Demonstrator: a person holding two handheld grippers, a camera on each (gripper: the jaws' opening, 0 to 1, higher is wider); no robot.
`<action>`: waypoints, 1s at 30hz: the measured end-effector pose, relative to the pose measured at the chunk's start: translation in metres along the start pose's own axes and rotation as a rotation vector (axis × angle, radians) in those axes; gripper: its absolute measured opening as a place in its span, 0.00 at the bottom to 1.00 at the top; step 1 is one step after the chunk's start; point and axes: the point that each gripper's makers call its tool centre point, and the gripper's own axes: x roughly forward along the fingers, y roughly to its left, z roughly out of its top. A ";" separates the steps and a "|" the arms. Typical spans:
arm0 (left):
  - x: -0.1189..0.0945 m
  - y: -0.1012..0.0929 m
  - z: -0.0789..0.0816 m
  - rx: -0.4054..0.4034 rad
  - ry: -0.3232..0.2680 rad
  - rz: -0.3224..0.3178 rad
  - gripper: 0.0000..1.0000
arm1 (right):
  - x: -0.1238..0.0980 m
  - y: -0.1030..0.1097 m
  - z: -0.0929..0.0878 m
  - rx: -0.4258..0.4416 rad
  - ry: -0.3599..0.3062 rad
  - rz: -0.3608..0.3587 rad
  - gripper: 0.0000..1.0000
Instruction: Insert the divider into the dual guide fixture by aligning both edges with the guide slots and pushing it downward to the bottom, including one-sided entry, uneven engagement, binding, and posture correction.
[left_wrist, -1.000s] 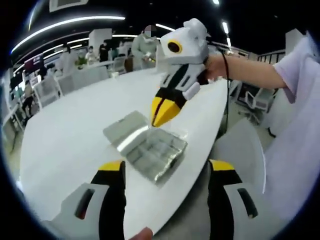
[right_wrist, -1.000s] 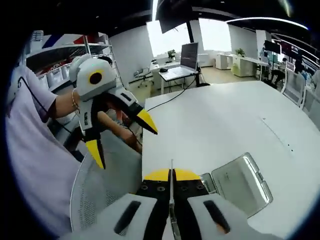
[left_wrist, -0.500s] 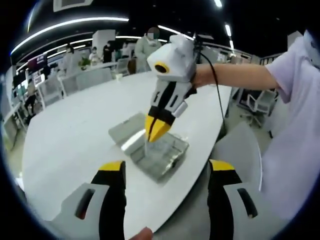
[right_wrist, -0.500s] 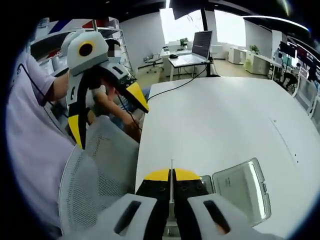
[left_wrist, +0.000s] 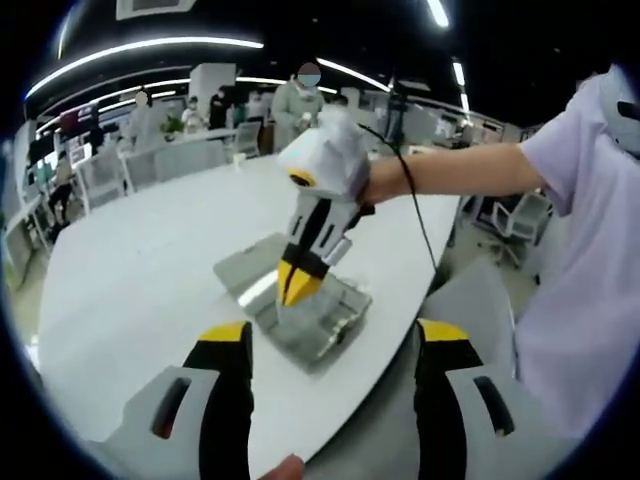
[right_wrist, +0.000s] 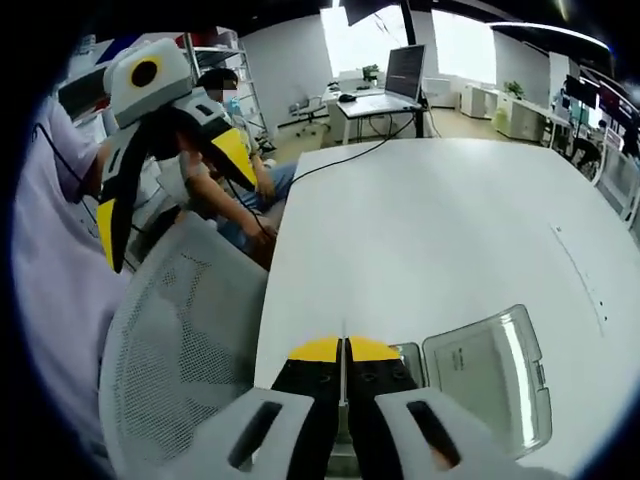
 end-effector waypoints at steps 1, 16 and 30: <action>-0.001 0.001 -0.001 -0.003 0.000 0.002 0.64 | 0.001 0.000 -0.001 -0.001 0.004 0.003 0.00; -0.004 0.012 -0.009 -0.039 -0.003 0.027 0.63 | 0.012 -0.006 -0.010 -0.020 0.059 0.012 0.00; -0.002 0.012 -0.011 -0.041 0.004 0.020 0.63 | 0.017 -0.008 -0.018 0.000 0.066 0.010 0.00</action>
